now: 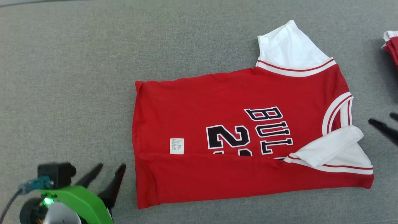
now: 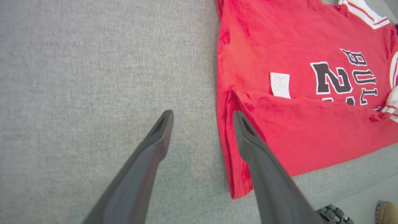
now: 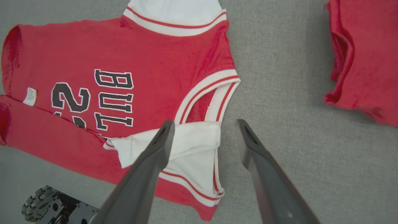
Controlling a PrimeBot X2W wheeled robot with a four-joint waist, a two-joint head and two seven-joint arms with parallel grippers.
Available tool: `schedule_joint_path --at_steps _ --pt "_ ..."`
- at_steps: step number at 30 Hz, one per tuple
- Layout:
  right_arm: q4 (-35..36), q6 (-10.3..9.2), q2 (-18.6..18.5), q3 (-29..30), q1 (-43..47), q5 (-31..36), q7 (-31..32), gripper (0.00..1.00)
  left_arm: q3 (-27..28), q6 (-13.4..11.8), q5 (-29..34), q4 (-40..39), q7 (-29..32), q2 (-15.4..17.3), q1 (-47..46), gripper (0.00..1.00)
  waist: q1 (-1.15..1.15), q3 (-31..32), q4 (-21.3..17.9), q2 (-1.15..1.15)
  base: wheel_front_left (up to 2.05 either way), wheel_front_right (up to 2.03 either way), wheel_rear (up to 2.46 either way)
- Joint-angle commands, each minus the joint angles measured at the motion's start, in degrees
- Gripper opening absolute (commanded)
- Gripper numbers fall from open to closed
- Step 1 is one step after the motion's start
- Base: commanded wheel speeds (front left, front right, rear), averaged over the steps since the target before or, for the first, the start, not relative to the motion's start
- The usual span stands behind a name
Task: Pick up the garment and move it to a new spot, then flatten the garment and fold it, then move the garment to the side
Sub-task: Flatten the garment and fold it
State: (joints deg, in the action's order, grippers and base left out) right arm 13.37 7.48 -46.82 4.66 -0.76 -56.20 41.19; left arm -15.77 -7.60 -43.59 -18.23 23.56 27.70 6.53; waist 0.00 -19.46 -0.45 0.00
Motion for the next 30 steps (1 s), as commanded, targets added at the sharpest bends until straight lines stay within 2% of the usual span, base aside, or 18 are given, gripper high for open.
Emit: schedule_joint_path --at_steps 1,3,6,10,13,17,21,30 --pt "0.8 0.00 -0.6 0.7 -3.3 0.7 0.0 1.00 0.5 -0.5 1.6 -0.3 0.0 0.8 -4.2 1.00 0.00 -3.4 0.8 0.00 0.00 0.00 0.00" --pt "0.4 0.00 -0.9 0.1 -9.8 3.4 0.0 1.00 -0.3 -0.9 4.4 0.7 0.8 0.6 -11.0 1.00 0.00 -6.3 1.6 0.00 0.00 0.00 0.00" --pt "-2.1 0.01 0.6 -3.8 -19.7 9.3 0.4 1.00 -2.9 0.0 6.6 4.3 2.6 -1.6 -21.1 1.00 0.00 -9.7 3.2 0.00 0.00 0.00 0.00" --pt "-8.5 0.00 4.9 -10.3 -33.0 16.9 1.5 1.00 -6.7 1.6 7.9 12.2 4.0 -6.6 -33.2 1.00 0.00 -13.1 5.7 0.00 0.00 0.00 0.00" --pt "-15.0 0.00 8.0 -14.5 -40.1 21.0 1.2 1.00 -8.7 2.8 9.4 18.2 3.5 -8.8 -39.3 1.00 0.00 -13.9 7.0 0.00 0.00 0.00 0.00" --pt "-22.1 0.00 9.4 -18.1 -46.3 24.9 -0.2 1.00 -10.4 4.3 10.0 23.2 3.1 -11.4 -43.7 1.00 0.00 -15.0 8.0 0.00 0.00 0.00 0.00" --pt "-27.9 0.00 10.6 -20.0 -50.4 27.9 -2.8 1.00 -11.8 5.4 10.3 26.0 2.8 -12.5 -45.8 1.00 0.00 -15.7 8.5 0.00 0.00 0.00 0.00" --pt "-35.0 0.00 11.1 -24.1 -54.6 27.7 -5.0 1.00 -13.9 6.5 10.6 28.5 4.1 -12.9 -47.8 1.00 0.00 -16.7 8.5 0.00 0.00 0.00 0.00"
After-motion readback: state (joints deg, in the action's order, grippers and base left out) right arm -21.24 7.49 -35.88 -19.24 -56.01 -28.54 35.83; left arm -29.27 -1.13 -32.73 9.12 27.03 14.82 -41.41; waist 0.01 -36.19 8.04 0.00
